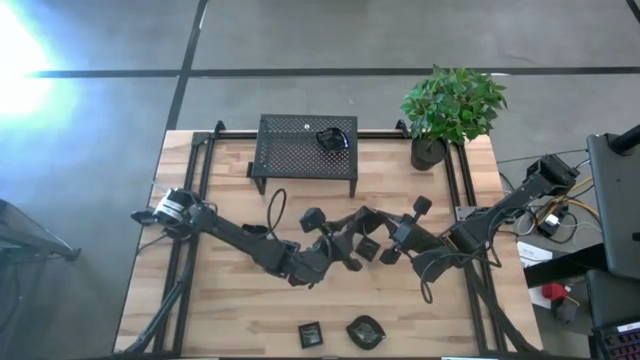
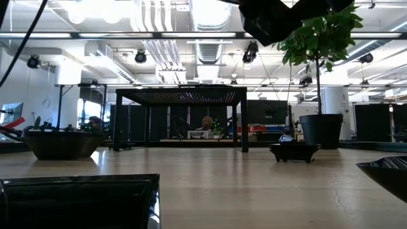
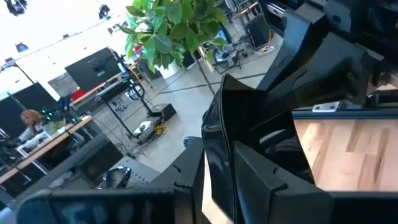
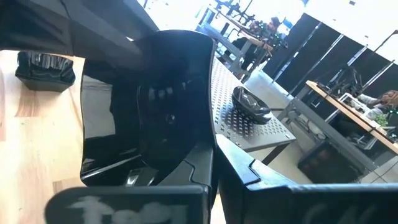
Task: Pick & Place Mini shaped plates
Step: Stack the black distorted square plate on top of the other black distorted square plate
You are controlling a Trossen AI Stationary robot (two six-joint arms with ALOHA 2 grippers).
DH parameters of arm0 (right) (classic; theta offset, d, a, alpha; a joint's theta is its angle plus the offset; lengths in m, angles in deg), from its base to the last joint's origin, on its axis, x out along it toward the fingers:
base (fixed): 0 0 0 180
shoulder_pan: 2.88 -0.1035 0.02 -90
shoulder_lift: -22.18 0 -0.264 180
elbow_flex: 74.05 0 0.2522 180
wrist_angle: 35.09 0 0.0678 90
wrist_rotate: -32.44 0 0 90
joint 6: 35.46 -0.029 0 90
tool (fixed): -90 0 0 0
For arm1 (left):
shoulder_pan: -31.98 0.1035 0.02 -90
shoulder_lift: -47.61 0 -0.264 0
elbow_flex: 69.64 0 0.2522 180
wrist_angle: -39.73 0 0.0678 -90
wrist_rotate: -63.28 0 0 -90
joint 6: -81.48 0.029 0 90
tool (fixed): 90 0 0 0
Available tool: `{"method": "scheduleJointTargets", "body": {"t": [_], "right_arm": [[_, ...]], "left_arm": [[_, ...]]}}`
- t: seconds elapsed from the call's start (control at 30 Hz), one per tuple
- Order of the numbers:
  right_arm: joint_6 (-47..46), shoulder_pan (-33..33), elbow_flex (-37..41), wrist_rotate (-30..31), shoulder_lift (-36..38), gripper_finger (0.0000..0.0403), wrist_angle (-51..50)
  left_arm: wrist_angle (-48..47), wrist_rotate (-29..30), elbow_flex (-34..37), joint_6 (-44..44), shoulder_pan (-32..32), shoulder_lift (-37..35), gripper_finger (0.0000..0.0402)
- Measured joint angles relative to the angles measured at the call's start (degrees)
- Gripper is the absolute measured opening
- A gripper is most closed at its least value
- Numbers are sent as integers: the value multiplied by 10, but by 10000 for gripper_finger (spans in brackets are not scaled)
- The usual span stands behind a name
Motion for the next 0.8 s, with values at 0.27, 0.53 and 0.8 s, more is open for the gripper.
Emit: {"method": "scheduleJointTargets", "body": {"t": [0.27,0.53,0.8], "right_arm": [[0,0,0,0,0,8,0],[0,0,0,0,0,8,-1],[0,-1,0,-2,1,8,0]], "left_arm": [[-10,-17,2,-45,11,3,78],[-18,-19,2,-41,17,3,9],[-18,-17,2,-43,18,3,1]]}}
